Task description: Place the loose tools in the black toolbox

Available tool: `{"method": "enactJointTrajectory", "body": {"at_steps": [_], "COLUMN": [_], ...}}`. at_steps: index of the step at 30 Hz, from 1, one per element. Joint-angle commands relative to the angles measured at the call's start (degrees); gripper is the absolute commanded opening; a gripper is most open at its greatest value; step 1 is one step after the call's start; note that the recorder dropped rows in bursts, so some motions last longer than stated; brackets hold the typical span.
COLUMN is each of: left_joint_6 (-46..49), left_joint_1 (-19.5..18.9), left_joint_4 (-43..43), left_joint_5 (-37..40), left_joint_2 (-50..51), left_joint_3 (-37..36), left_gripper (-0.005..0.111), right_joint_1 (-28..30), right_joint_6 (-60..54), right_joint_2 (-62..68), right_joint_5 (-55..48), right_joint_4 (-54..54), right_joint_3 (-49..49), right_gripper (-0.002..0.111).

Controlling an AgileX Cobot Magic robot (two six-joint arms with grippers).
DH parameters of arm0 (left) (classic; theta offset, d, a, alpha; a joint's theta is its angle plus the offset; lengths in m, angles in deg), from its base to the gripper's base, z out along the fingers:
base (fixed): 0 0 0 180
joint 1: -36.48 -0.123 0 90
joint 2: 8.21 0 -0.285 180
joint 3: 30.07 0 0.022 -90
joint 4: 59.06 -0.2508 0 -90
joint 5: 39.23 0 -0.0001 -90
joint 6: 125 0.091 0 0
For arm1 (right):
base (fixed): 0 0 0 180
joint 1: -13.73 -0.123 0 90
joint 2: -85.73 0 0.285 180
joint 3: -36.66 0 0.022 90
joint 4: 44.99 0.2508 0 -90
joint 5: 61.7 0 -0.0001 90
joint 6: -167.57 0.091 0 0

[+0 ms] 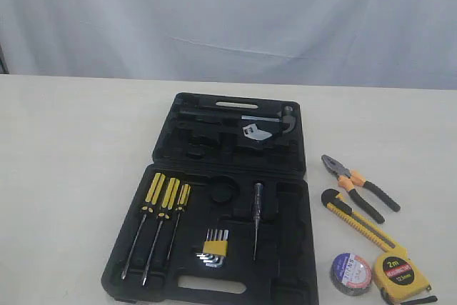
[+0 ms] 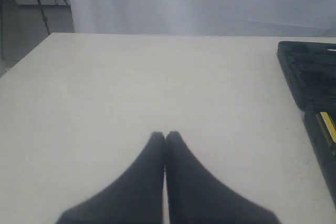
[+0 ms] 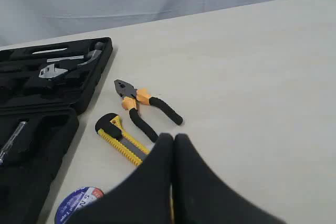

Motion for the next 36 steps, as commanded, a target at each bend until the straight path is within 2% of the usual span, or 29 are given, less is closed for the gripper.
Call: {"method": "enactJointTrajectory", "body": {"at_steps": [1,10,27,29,32,36], "left_joint_6": [-0.3,-0.3,-0.3,-0.3,-0.3,-0.3], "left_joint_1": [0.3,0.3,0.3,0.3,0.3,0.3], "left_joint_4": [0.0,0.0,0.0,0.0,0.0,0.0], "left_joint_5": [-0.3,-0.3,-0.3,-0.3,-0.3,-0.3], "left_joint_2": [-0.1,-0.1,-0.1,-0.1,-0.1,-0.1], "left_joint_3": [-0.1,-0.1,-0.1,-0.1,-0.1,-0.1], "left_gripper": [0.000,0.000,0.000,0.000,0.000,0.000], "right_joint_1": [-0.2,-0.2,-0.2,-0.2,-0.2,-0.2], "right_joint_6": [0.1,-0.5,-0.2,0.2,4.4,3.8], "right_joint_2": [-0.3,-0.3,-0.3,-0.3,-0.2,4.6], "right_joint_5": [0.0,1.9,34.7,32.6,20.4,4.6], "right_joint_4": [-0.1,-2.8,-2.0,-2.0,-1.5,-1.8], "right_joint_3": [-0.1,-0.1,-0.1,-0.1,2.8,11.3], "right_gripper": [0.000,0.000,0.000,0.000,0.000,0.000]}}
